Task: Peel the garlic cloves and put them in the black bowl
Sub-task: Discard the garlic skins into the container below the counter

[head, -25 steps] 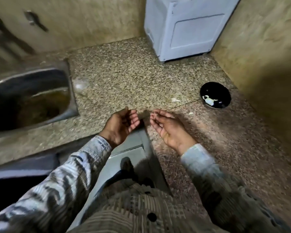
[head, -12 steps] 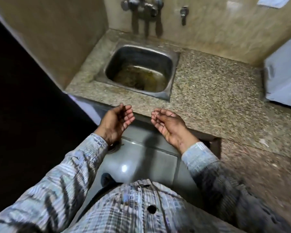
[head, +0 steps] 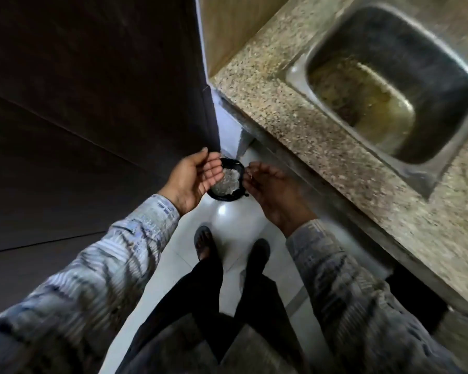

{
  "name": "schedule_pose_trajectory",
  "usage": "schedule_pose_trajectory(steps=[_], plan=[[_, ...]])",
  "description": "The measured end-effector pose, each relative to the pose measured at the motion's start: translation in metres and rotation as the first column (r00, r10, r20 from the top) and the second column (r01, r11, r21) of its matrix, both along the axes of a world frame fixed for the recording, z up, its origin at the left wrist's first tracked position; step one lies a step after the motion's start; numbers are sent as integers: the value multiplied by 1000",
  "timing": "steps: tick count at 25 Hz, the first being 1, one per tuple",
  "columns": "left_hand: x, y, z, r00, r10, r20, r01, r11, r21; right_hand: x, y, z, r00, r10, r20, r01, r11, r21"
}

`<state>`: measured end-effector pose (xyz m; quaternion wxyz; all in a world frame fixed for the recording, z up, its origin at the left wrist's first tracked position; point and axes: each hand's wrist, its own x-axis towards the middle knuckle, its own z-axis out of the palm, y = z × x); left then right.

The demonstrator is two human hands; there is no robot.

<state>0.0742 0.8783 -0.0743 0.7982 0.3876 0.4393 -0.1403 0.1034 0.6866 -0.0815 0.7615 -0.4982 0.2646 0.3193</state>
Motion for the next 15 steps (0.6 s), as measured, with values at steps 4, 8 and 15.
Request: schedule_pose_trajectory(steps=[4, 8, 15], plan=[[14, 26, -156, 997, 31, -71, -28, 999, 38, 27, 33, -164, 989, 111, -99, -122, 986, -111], [17, 41, -324, 988, 55, -143, -52, 998, 28, 52, 61, -350, 963, 209, -171, -247, 937, -248], [17, 45, -505, 976, -23, -218, 33, 998, 44, 84, 76, -581, 582, 774, -251, -721, 348, -599]])
